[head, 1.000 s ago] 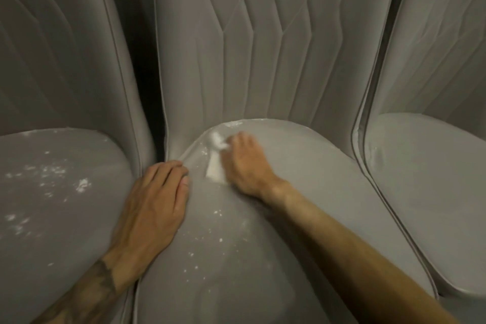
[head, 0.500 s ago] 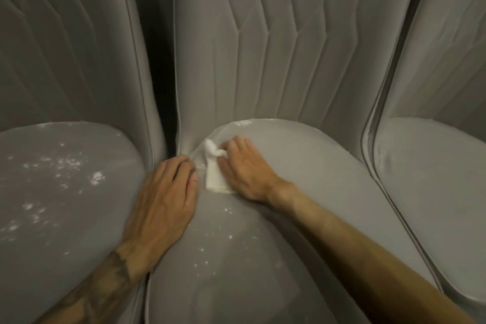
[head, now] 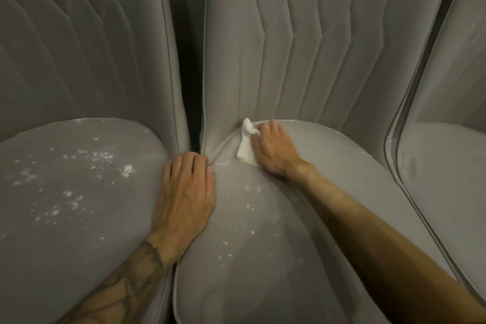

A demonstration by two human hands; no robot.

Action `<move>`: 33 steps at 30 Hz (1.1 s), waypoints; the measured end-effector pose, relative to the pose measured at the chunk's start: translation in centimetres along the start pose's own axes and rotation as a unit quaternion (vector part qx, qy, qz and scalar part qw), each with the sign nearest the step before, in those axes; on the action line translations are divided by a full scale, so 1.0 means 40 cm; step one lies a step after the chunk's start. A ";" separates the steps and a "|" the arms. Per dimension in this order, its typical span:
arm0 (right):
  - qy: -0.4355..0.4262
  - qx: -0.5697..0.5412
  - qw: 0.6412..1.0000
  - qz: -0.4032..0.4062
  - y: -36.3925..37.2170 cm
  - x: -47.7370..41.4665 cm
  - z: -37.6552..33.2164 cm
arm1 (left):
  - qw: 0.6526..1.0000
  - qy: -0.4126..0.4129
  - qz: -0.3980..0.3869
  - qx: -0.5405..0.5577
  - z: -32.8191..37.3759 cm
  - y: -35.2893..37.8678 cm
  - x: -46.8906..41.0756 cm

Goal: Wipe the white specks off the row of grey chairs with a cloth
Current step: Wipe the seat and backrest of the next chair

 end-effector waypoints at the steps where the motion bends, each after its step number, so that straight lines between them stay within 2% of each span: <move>1: 0.015 0.023 1.000 -0.002 0.000 -0.021 -0.012 | 1.000 -0.006 -0.002 0.004 0.000 -0.002 -0.002; 2: -0.004 0.024 1.000 0.001 0.008 -0.029 -0.045 | 1.000 -0.015 -0.006 0.011 0.000 -0.005 -0.004; 5: -0.158 -0.054 0.985 0.035 0.029 0.038 -0.167 | 0.999 -0.031 -0.032 0.031 -0.012 -0.016 -0.005; 7: -0.210 -0.075 0.974 0.042 0.022 0.076 -0.162 | 0.998 -0.005 -0.056 0.028 -0.024 -0.027 0.003; 8: -0.201 -0.074 0.976 0.033 0.015 0.066 -0.142 | 0.997 0.017 -0.071 0.024 -0.030 -0.033 0.010; 11: -0.095 -0.006 0.995 -0.018 0.013 -0.014 -0.089 | 0.993 0.065 -0.097 0.018 -0.051 -0.054 0.033; 13: -0.061 0.024 0.998 -0.012 0.014 -0.019 -0.118 | 0.991 0.088 -0.098 0.013 -0.063 -0.061 0.039; 14: -0.082 0.015 0.997 0.000 0.019 0.004 -0.149 | 0.991 0.092 -0.099 0.018 -0.068 -0.059 0.041; 16: -0.185 -0.055 0.981 0.027 0.033 0.099 -0.222 | 0.990 0.084 -0.101 0.042 -0.077 -0.058 0.043; 18: -0.242 -0.114 0.964 -0.001 0.029 0.186 -0.243 | 0.991 0.076 -0.098 0.059 -0.081 -0.055 0.046; 20: -0.235 -0.118 0.965 0.000 0.003 0.174 -0.204 | 0.990 0.074 -0.101 0.060 -0.080 -0.053 0.051; 23: -0.105 -0.006 0.994 -0.025 -0.012 0.076 -0.115 | 0.991 0.076 -0.095 0.057 -0.074 -0.059 0.056; 25: -0.071 0.046 0.996 -0.023 -0.010 0.067 -0.127 | 0.991 0.076 -0.093 0.059 -0.070 -0.062 0.057; 28: -0.181 -0.059 0.981 0.030 0.018 0.179 -0.244 | 0.991 0.083 -0.089 0.060 -0.070 -0.062 0.057; 30: -0.236 -0.104 0.966 0.000 0.023 0.240 -0.266 | 0.990 0.080 -0.092 0.067 -0.075 -0.062 0.056; 32: -0.221 -0.098 0.970 -0.005 0.001 0.219 -0.212 | 0.991 0.080 -0.094 0.056 -0.075 -0.063 0.056; 33: -0.186 -0.081 0.979 0.002 -0.008 0.191 -0.167 | 0.991 0.082 -0.094 0.048 -0.075 -0.064 0.056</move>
Point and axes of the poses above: each hand's wrist, its own x-axis away from the middle knuckle, its own y-axis out of the palm, z = x × y, the point moved 4 cm from there along -x, towards the middle knuckle, and after that the axes turned 8 degrees about -z, right-handed, at the moved point
